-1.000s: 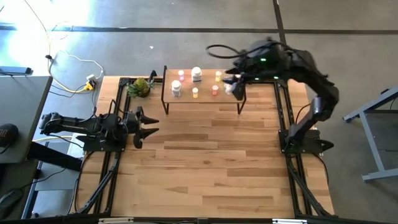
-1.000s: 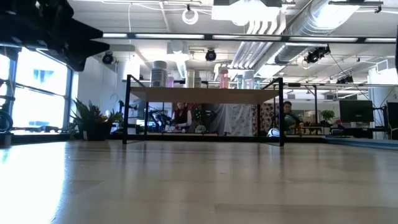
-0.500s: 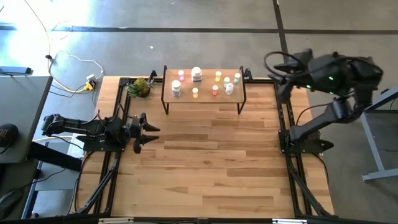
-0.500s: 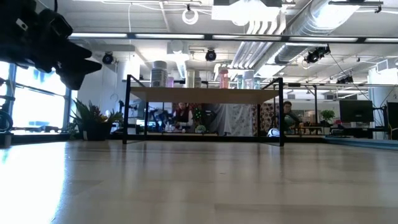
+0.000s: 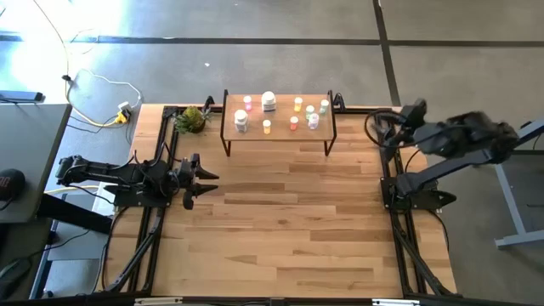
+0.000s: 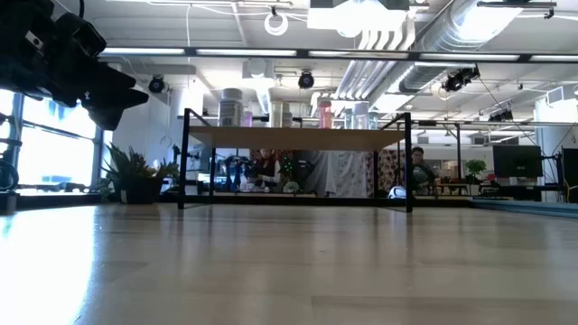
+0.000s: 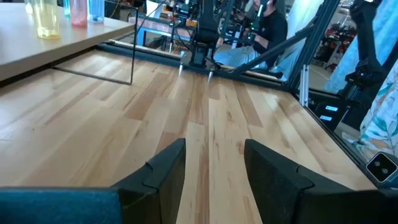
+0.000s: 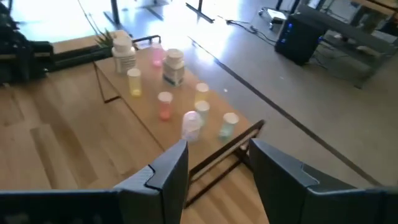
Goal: Pick and place medicine bottles onto shelf by color
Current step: Return to Home Position
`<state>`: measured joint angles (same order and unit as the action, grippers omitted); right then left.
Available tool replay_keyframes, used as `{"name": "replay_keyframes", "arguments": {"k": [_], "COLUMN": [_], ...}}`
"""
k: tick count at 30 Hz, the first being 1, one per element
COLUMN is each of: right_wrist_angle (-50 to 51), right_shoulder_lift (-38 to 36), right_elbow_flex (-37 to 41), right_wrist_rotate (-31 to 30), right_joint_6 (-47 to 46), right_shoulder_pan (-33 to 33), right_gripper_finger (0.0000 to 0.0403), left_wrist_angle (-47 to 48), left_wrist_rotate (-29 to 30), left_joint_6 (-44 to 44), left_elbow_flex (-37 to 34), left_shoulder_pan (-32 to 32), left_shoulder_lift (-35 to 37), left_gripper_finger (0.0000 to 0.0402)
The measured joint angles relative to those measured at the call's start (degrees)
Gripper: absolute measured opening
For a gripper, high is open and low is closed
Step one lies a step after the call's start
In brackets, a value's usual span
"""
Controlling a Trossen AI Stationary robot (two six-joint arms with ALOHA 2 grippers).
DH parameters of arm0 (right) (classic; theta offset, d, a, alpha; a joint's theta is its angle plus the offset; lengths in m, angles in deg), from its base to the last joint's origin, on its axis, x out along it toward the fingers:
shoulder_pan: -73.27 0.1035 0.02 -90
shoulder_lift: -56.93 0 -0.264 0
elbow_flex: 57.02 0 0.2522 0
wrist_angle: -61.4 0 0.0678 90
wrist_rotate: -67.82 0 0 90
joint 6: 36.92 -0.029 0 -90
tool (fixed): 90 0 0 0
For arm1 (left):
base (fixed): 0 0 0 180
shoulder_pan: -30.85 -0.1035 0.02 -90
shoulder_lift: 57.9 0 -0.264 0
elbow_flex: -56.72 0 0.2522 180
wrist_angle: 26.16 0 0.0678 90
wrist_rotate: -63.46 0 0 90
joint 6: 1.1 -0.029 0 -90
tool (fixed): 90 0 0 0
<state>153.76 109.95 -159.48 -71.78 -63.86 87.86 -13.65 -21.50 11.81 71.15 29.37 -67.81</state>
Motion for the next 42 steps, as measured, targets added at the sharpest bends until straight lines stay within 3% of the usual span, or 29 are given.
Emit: {"name": "replay_keyframes", "arguments": {"k": [9,19,25,42], "right_wrist_angle": [-28.6,-55.5,-67.8,-75.0], "right_shoulder_lift": [-17.5,-31.8,-37.2,-52.9], "right_elbow_flex": [32.3,56.7,67.4,83.1], "right_wrist_rotate": [6.7,19.9,25.7,27.0], "right_joint_6": [5.1,9.0,12.0,10.9], "right_shoulder_pan": [0.6,0.6,0.5,0.5], "right_gripper_finger": [0.0163,0.0163,0.0163,0.0163], "left_wrist_angle": [0.0,0.0,0.0,0.0], "left_wrist_rotate": [0.1,0.1,0.1,0.1], "left_joint_6": [0.0,0.0,0.0,0.0], "left_elbow_flex": [0.0,0.0,0.0,0.0], "left_shoulder_pan": [0.0,0.0,0.0,0.0], "left_shoulder_lift": [0.0,0.0,0.0,0.0], "left_gripper_finger": [0.0154,0.0154,0.0154,0.0154]}}
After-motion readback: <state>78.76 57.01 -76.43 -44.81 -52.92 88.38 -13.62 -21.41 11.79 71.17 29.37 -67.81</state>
